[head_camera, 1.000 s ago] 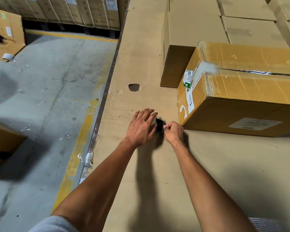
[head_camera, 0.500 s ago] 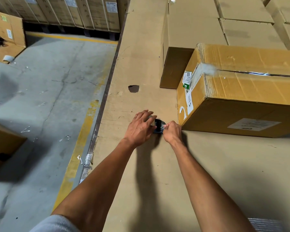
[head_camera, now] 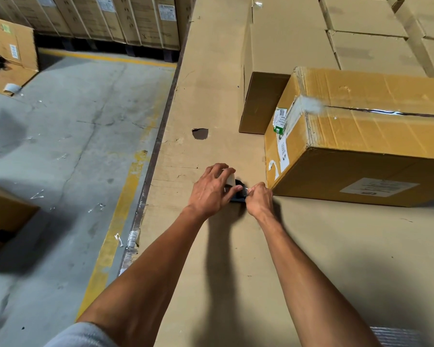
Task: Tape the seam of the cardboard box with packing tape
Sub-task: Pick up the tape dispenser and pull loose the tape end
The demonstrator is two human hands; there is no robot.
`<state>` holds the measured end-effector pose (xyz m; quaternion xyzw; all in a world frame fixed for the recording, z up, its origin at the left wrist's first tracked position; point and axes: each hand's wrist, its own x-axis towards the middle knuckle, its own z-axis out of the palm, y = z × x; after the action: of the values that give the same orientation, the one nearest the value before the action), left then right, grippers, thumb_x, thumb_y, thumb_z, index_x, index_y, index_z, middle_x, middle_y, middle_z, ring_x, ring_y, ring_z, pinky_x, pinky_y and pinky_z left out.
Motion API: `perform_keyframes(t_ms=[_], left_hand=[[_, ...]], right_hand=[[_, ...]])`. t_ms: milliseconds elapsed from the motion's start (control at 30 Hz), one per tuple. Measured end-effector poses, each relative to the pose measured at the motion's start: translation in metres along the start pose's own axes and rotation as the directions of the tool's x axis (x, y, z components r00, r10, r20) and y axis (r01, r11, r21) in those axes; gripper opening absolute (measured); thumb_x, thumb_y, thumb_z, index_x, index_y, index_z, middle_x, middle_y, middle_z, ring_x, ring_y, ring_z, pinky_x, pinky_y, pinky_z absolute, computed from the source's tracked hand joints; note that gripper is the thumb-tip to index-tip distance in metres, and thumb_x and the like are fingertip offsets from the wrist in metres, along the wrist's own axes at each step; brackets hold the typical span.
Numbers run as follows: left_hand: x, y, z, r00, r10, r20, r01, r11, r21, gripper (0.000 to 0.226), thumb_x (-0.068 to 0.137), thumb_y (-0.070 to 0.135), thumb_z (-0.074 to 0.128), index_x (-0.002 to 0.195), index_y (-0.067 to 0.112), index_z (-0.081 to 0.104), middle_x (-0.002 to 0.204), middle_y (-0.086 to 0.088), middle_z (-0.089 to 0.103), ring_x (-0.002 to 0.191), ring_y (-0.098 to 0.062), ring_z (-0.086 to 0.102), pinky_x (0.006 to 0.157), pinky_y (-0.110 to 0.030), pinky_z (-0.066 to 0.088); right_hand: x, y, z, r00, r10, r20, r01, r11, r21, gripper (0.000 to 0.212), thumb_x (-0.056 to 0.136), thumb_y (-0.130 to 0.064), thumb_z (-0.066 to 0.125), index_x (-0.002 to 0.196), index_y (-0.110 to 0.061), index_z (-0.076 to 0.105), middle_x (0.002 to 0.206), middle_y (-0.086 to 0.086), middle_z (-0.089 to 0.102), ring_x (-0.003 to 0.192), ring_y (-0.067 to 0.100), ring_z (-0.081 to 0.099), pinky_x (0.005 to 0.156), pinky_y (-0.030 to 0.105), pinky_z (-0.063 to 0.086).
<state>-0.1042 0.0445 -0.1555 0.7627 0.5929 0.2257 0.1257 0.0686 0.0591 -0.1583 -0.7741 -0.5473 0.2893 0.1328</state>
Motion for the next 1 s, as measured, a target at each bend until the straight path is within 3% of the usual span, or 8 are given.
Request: perform_keyframes(t_ms=[200, 300, 400, 733, 900, 1000], left_hand=[[-0.004, 0.001, 0.002, 0.998, -0.055, 0.010, 0.056, 0.997, -0.054, 0.053, 0.104, 0.061, 0.056, 0.143, 0.025, 0.058, 0.142, -0.003, 0.055, 0.125, -0.028, 0.058, 0.084, -0.045, 0.061], [-0.006, -0.004, 0.002, 0.998, -0.029, 0.058, 0.032, 0.998, -0.059, 0.065, 0.099, 0.062, 0.066, 0.150, 0.025, 0.052, 0.146, -0.003, 0.051, 0.128, -0.029, 0.056, 0.088, -0.044, 0.060], [-0.008, -0.011, 0.004, 0.992, -0.045, 0.119, 0.054, 0.996, -0.071, 0.069, 0.095, 0.049, 0.077, 0.154, 0.027, 0.047, 0.151, -0.003, 0.047, 0.132, -0.030, 0.055, 0.091, -0.050, 0.062], [-0.013, -0.016, 0.010, 0.992, -0.043, 0.123, 0.055, 0.993, -0.102, 0.064, 0.097, 0.039, 0.078, 0.151, 0.024, 0.046, 0.147, -0.003, 0.050, 0.127, -0.031, 0.057, 0.093, -0.052, 0.060], [-0.014, -0.017, 0.010, 0.992, -0.039, 0.119, 0.051, 0.994, -0.099, 0.064, 0.097, 0.039, 0.078, 0.151, 0.025, 0.046, 0.148, -0.002, 0.050, 0.127, -0.029, 0.056, 0.090, -0.050, 0.061], [-0.014, -0.016, 0.010, 0.993, -0.031, 0.116, 0.043, 0.994, -0.101, 0.063, 0.097, 0.038, 0.078, 0.151, 0.023, 0.047, 0.147, -0.003, 0.051, 0.125, -0.030, 0.056, 0.088, -0.051, 0.060]], right_hand=[[-0.002, 0.001, 0.000, 1.000, 0.004, 0.000, -0.004, 1.000, 0.000, 0.021, 0.095, -0.003, 0.061, 0.115, 0.001, 0.062, 0.118, 0.021, 0.069, 0.116, 0.037, 0.062, 0.091, 0.038, 0.050], [-0.002, 0.001, -0.003, 1.000, -0.018, -0.004, 0.018, 1.000, -0.013, 0.018, 0.098, -0.005, 0.059, 0.114, 0.000, 0.063, 0.117, 0.021, 0.070, 0.116, 0.038, 0.062, 0.091, 0.038, 0.049], [-0.002, 0.003, -0.006, 0.999, -0.036, 0.026, 0.036, 0.999, 0.021, 0.017, 0.102, -0.008, 0.055, 0.113, -0.004, 0.067, 0.119, 0.016, 0.071, 0.117, 0.035, 0.062, 0.093, 0.035, 0.048], [-0.004, 0.004, -0.011, 0.989, 0.016, 0.145, -0.040, 0.986, 0.161, 0.035, 0.100, -0.004, 0.044, 0.113, -0.008, 0.077, 0.126, 0.009, 0.074, 0.122, 0.028, 0.064, 0.102, 0.028, 0.046], [-0.001, 0.003, -0.011, 0.991, 0.002, 0.137, -0.026, 0.984, 0.176, 0.044, 0.109, -0.025, 0.041, 0.086, -0.007, 0.073, 0.103, 0.020, 0.075, 0.102, 0.037, 0.065, 0.082, 0.038, 0.043], [-0.003, -0.003, -0.013, 0.994, 0.001, 0.111, -0.017, 0.989, 0.149, 0.047, 0.102, -0.042, 0.062, 0.071, -0.006, 0.068, 0.086, 0.022, 0.072, 0.090, 0.037, 0.064, 0.076, 0.038, 0.045]])
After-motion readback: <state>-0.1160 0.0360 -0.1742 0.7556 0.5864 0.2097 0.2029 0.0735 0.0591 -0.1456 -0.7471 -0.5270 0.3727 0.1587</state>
